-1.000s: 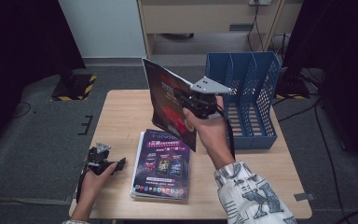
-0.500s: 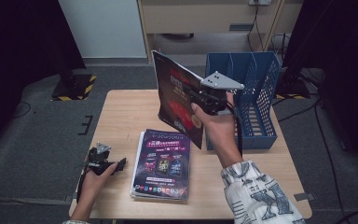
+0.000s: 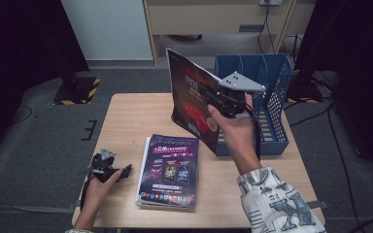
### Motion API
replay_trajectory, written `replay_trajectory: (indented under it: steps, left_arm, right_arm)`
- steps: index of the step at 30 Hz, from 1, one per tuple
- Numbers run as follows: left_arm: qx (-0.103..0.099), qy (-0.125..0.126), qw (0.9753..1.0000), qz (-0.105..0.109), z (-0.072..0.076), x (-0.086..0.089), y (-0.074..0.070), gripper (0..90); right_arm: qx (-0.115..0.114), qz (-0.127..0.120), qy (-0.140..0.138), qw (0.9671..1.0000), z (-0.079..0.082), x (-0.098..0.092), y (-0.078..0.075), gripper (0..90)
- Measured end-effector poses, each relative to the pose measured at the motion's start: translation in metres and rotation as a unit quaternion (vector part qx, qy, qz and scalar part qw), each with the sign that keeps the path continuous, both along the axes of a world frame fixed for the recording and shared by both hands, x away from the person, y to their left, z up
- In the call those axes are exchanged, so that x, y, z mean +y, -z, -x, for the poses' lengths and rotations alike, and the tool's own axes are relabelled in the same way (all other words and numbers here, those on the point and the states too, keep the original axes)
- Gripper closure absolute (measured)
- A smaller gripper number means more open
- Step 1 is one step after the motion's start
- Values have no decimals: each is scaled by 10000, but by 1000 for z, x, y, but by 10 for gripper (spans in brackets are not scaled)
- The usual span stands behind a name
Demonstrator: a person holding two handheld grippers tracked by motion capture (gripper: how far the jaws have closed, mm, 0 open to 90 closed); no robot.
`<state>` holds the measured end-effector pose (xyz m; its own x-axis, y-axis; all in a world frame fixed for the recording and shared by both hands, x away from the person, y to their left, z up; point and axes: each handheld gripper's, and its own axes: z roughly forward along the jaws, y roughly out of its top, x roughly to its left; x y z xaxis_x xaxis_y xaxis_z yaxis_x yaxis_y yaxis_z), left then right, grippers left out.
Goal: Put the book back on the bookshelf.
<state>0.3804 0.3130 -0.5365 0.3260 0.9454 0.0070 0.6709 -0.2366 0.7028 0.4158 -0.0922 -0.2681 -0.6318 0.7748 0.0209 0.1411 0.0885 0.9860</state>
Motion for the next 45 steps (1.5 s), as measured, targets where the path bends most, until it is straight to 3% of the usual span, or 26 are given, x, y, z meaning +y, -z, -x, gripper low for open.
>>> replay_trajectory:
  steps: [29,45]
  left_arm:
    - [10,12,10000,13,0,0,0,9]
    - [11,17,10000,15,0,0,0,8]
  right_arm:
    - [-71,18,488,9988,16,-60,-14,866]
    - [-45,29,980,9952,23,-97,-14,866]
